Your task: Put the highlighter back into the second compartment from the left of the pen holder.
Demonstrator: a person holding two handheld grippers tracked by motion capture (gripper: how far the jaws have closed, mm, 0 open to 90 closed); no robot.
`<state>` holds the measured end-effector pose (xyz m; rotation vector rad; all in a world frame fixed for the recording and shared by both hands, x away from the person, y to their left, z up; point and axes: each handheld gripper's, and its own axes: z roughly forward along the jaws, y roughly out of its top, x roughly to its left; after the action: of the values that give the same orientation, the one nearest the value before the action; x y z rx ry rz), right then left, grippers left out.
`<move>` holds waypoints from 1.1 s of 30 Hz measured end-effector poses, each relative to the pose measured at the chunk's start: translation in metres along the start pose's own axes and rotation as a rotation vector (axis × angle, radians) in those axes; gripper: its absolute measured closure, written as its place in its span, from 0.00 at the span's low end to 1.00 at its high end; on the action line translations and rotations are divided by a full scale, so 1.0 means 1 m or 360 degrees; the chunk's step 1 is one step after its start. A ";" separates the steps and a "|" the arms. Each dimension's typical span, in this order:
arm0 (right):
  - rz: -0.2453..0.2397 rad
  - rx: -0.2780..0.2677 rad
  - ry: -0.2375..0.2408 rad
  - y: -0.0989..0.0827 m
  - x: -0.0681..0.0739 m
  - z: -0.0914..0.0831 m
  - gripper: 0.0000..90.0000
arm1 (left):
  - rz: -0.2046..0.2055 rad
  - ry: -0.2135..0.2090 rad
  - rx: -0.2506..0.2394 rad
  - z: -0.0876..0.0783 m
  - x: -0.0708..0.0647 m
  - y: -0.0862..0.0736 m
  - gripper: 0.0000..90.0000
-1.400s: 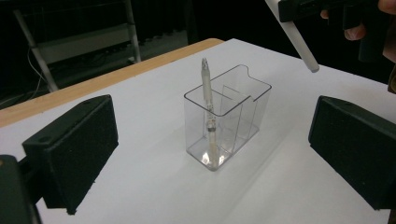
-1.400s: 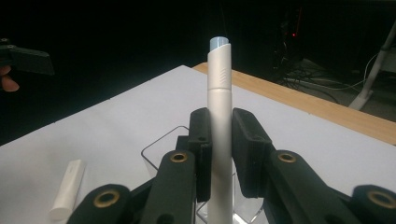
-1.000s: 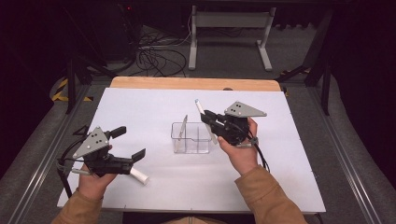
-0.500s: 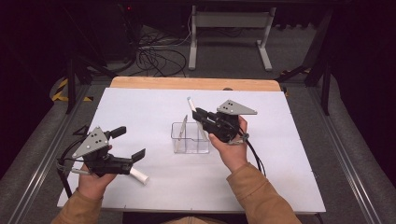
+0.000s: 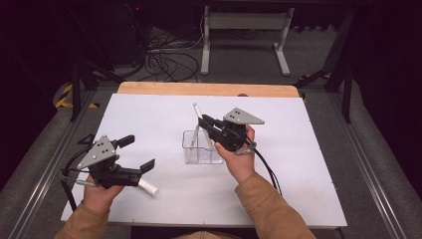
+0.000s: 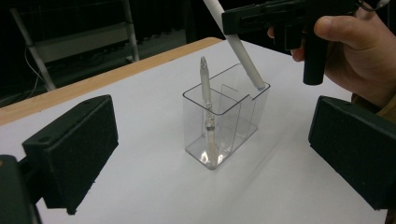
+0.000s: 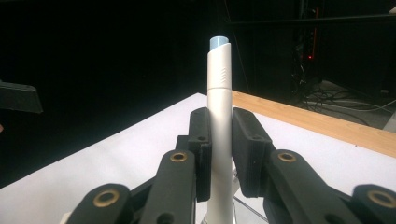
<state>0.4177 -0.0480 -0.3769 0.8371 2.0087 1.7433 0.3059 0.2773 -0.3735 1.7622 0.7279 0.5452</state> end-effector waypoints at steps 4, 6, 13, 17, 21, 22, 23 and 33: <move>0.0007 -0.0004 -0.0015 -0.003 -0.001 0.005 0.87 | 0.0001 0.0000 0.0002 0.000 0.000 0.000 0.03; 0.0007 -0.0012 -0.0026 -0.005 -0.001 0.007 0.87 | 0.0001 -0.0001 0.0000 0.000 0.000 0.000 0.03; 0.0014 -0.0004 -0.0062 -0.009 -0.004 0.013 0.87 | 0.0007 -0.0002 0.0003 0.000 0.000 0.000 0.02; 0.0018 -0.0005 -0.0085 -0.011 -0.006 0.013 0.80 | 0.0018 0.0002 0.0008 0.000 0.000 0.000 0.03; 0.0023 -0.0029 -0.0135 -0.010 -0.009 0.008 0.69 | 0.0020 0.0003 0.0008 0.000 0.000 0.000 0.03; 0.0016 -0.0032 -0.0143 -0.009 -0.009 0.006 0.67 | 0.0020 0.0005 0.0008 0.000 0.000 0.000 0.03; 0.0016 -0.0037 -0.0148 -0.008 -0.009 0.003 0.65 | 0.0020 0.0005 0.0007 0.000 0.000 0.000 0.03; -0.0045 -0.0041 -0.0135 -0.004 -0.008 -0.023 0.47 | 0.0051 0.0021 0.0076 0.001 0.001 -0.001 0.01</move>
<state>0.4090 -0.0711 -0.3780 0.8558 1.9300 1.6857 0.3070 0.2773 -0.3747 1.8186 0.7284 0.5658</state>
